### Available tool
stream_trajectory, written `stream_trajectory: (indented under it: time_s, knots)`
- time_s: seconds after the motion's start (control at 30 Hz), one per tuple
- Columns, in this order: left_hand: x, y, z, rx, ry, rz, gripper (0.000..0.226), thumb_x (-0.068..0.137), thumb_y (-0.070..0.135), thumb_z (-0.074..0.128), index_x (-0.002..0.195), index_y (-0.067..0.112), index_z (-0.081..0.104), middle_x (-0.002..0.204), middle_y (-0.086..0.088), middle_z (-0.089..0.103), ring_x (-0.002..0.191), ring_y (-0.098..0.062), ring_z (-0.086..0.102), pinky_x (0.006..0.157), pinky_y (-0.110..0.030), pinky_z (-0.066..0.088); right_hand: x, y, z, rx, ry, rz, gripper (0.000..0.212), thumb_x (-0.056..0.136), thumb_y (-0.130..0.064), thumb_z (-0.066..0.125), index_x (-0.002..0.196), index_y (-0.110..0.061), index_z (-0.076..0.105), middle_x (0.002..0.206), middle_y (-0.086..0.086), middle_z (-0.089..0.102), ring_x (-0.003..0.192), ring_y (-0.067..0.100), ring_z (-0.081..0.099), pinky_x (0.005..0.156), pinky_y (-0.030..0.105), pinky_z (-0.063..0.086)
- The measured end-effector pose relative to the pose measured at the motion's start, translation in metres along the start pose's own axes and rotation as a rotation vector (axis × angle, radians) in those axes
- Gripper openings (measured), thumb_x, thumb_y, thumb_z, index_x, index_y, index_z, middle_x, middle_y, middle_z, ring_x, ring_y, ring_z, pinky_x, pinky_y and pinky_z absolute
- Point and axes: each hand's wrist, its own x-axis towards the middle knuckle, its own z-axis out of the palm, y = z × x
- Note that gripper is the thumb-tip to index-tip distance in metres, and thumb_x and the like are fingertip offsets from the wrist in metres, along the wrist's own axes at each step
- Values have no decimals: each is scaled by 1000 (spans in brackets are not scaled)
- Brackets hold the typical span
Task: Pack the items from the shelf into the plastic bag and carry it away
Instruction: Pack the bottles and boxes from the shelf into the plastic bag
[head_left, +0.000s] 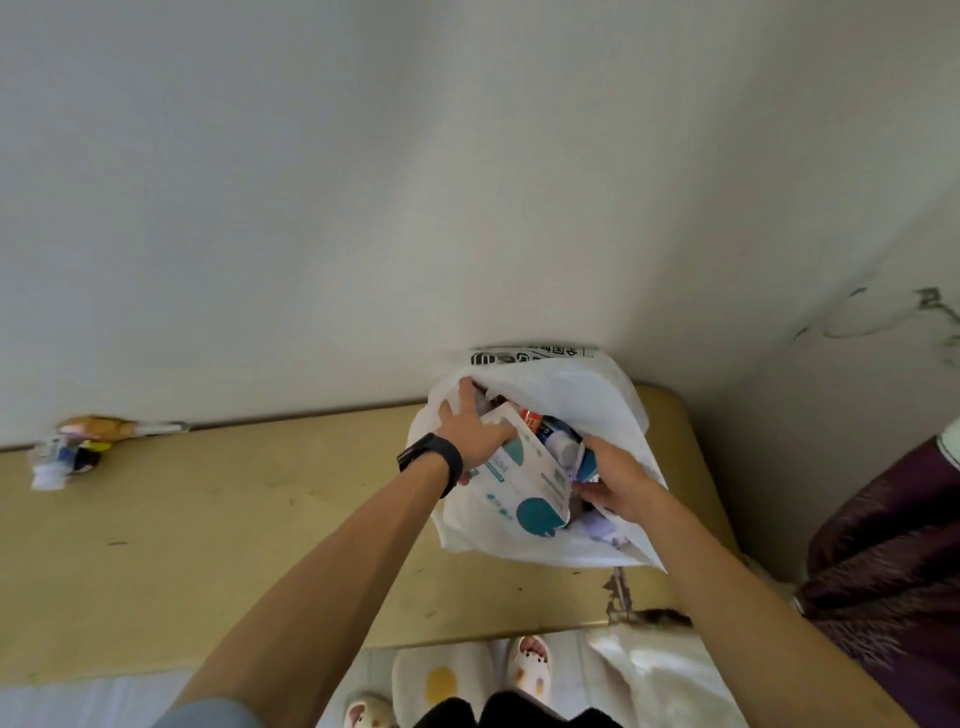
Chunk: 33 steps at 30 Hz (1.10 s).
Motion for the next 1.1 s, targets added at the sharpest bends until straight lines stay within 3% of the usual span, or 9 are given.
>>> stream_trajectory:
  time_s: [0.13, 0.2, 0.3, 0.43, 0.6, 0.77, 0.93, 1.0, 1.1]
  knots:
    - [5, 13, 2, 352, 290, 386, 88, 88, 43, 56, 153, 35, -3, 160, -1, 5, 137, -33, 34, 98, -40, 43, 5, 2, 1, -577, 141, -295, 73, 86, -34, 63, 151, -25, 30, 152, 11, 41, 129, 34, 48, 103, 41, 47]
    - [7, 12, 0, 563, 365, 480, 84, 89, 51, 51, 154, 36, 0, 157, -5, 14, 141, -31, 24, 110, -43, 34, 0, 1, -1, -835, 146, -379, 91, 90, -41, 60, 157, -30, 1, 162, 7, 18, 139, 33, 37, 99, 32, 45]
    - [0, 2, -1, 836, 321, 509, 80, 88, 67, 44, 153, 42, 4, 154, -5, 21, 139, -35, 23, 108, -47, 36, 4, 9, -18, -1370, 251, -354, 98, 85, -61, 56, 155, -36, -9, 164, 10, 7, 145, 39, 22, 112, 49, 30]
    - [-16, -18, 11, 952, 237, 604, 58, 96, 60, 37, 148, 48, 15, 149, -3, 29, 140, -34, 17, 106, -56, 33, 6, 44, -44, -1571, 354, -277, 104, 81, -67, 57, 152, -39, -14, 162, 8, -17, 148, 42, 2, 116, 60, 19]
    - [-19, -37, 25, 1235, 99, 865, 58, 94, 60, 40, 148, 44, 24, 150, -8, 38, 145, -34, 21, 104, -74, -16, 6, 55, -51, -1598, 481, -399, 98, 82, -74, 48, 154, -36, -6, 164, 9, -12, 145, 40, 20, 114, 54, 28]
    - [-15, -44, 35, 1466, -41, 991, 113, 80, 52, 71, 152, 40, -15, 164, -7, -7, 150, -32, -2, 103, -75, -15, 0, 67, -65, -1570, 524, -277, 96, 82, -73, 50, 152, -33, -2, 163, 10, -2, 143, 35, 27, 110, 48, 33]
    - [-7, -35, 36, 1310, 105, 902, 99, 83, 44, 68, 152, 45, -4, 153, -11, 29, 146, -38, 17, 105, -76, -2, -23, 64, -63, -1646, 491, -220, 42, 94, -51, 50, 128, -27, 48, 115, 2, 64, 105, 18, 59, 96, 34, 41]
    - [-5, -25, 44, 1210, 198, 763, 93, 84, 53, 64, 151, 48, -1, 149, -15, 35, 140, -39, 25, 108, -73, -2, -38, 59, -62, -1350, 512, -303, 19, 98, -41, 47, 102, -26, 57, 87, -3, 66, 81, 15, 62, 84, 32, 49]
    - [-1, -12, 54, 1210, 248, 656, 83, 90, 58, 54, 151, 49, -2, 153, -20, 26, 142, -42, 19, 113, -67, -1, -74, 36, -62, -721, 519, -438, 22, 100, -35, 49, 86, -21, 59, 72, 0, 63, 64, 14, 64, 56, 27, 53]
